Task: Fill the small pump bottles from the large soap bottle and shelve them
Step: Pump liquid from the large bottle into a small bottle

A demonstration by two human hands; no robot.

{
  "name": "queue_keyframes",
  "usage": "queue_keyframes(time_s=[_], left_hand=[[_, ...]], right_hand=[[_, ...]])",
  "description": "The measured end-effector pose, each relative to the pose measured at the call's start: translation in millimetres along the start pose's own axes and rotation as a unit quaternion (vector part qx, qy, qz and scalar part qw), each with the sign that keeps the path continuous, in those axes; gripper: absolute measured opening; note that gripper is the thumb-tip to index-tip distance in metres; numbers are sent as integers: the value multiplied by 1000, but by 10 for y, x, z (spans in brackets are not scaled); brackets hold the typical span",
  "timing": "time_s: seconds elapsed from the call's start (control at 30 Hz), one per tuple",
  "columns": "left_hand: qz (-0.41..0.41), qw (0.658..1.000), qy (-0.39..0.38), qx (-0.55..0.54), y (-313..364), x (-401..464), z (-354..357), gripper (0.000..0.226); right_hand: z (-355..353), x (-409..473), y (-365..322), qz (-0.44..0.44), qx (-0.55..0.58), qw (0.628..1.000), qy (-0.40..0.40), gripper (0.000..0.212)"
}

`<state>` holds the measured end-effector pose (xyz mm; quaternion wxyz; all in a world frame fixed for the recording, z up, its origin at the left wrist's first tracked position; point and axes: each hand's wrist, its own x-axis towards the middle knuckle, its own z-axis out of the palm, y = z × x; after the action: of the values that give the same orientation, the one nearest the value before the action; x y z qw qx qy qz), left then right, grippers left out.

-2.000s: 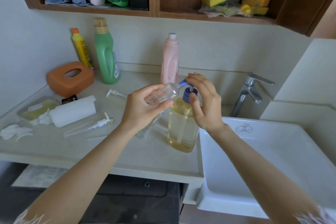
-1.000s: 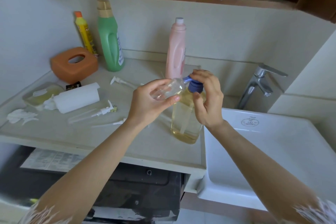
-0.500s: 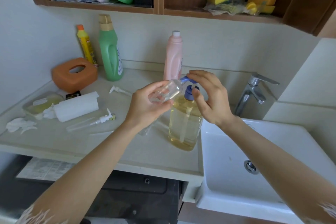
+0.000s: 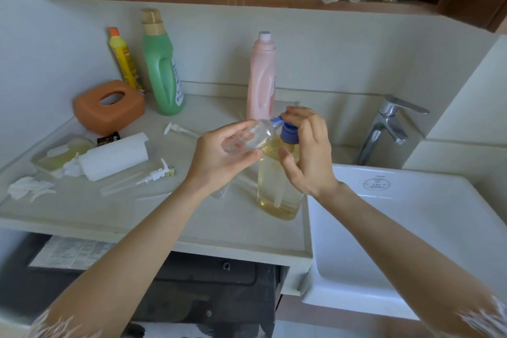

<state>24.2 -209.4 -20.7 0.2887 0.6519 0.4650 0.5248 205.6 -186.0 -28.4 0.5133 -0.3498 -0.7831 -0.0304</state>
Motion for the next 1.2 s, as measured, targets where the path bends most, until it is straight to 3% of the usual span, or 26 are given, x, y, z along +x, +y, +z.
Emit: queue_keyframes(time_s=[0.37, 0.63, 1.2], left_hand=[[18, 999, 0, -35, 74, 39, -1, 51], [-1, 999, -4, -42, -10, 1, 21, 50], [12, 1000, -10, -14, 188, 72, -40, 44]], right_hand=[[-251, 225, -71, 27, 15, 999, -16, 39], [16, 51, -110, 31, 16, 999, 39, 43], [-249, 238, -84, 31, -8, 999, -26, 40]])
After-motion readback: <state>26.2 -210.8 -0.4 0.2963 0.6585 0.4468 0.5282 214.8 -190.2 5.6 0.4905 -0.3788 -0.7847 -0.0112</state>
